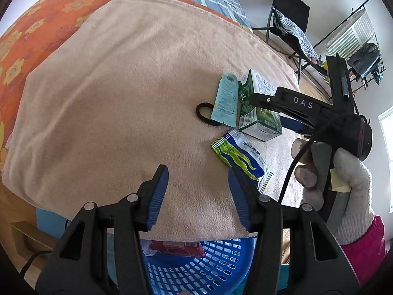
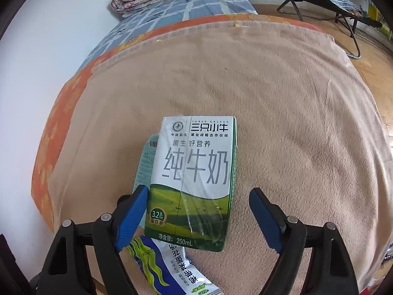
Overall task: Collect trash
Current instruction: 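Grasp the green milk carton with the right gripper while the left grasps the blue-yellow snack wrapper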
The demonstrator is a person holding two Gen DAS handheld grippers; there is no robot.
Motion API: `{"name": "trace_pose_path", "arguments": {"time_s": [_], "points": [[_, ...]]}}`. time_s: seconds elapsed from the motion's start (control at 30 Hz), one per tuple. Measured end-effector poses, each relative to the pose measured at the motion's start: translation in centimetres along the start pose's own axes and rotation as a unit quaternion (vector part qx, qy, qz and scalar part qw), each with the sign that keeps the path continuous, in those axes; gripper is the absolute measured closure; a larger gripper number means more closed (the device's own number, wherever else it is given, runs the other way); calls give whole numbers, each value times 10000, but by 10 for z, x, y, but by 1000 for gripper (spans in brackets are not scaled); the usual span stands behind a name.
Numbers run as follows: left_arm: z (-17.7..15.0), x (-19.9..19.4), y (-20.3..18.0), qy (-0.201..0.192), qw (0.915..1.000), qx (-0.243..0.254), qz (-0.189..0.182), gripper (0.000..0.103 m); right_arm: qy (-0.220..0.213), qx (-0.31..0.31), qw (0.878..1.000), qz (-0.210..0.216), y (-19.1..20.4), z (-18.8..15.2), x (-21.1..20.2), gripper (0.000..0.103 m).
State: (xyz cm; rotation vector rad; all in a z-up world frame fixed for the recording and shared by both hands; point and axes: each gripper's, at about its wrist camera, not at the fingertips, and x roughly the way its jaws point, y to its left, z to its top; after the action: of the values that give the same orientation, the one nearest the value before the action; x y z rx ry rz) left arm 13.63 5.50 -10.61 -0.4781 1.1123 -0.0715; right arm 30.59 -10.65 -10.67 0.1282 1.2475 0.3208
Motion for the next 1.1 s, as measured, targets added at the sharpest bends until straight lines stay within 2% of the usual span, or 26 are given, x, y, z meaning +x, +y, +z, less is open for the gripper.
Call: {"name": "trace_pose_path", "arguments": {"time_s": [0.13, 0.2, 0.37, 0.53, 0.67, 0.83, 0.9, 0.93, 0.97, 1.1], "points": [[2, 3, -2, 49, 10000, 3, -22, 51, -5, -78, 10000, 22, -2, 0, -2, 27], [3, 4, -1, 82, 9999, -50, -90, 51, 69, -40, 10000, 26, -6, -1, -1, 34], [4, 12, 8, 263, 9984, -371, -335, 51, 140, -79, 9999, -6, -19, -5, -5, 34], [7, 23, 0, 411, 9966, -453, -553, 51, 155, -125, 9997, -172, -38, -12, -14, 34], [8, 41, -15, 641, 9953, -422, -584, 51, 137, 23, 9997, -204, -61, -18, -22, 34], [8, 63, -28, 861, 9924, -636, -609, 51, 110, 210, 9995, -230, -85, -24, -31, 34], [10, 68, -37, 837, 9928, -634, -577, 46, 98, 248, 9993, -251, -91, -25, -33, 34], [11, 70, -41, 808, 9934, -600, -546, 36, 94, 268, 9993, -253, -93, -26, -34, 34], [12, 72, -46, 755, 9945, -547, -486, 30, 93, 279, 9992, -254, -95, -26, -34, 34], [17, 87, -64, 696, 9969, -350, -92, 30, 78, 314, 9991, -265, -99, -28, -36, 34]]}}
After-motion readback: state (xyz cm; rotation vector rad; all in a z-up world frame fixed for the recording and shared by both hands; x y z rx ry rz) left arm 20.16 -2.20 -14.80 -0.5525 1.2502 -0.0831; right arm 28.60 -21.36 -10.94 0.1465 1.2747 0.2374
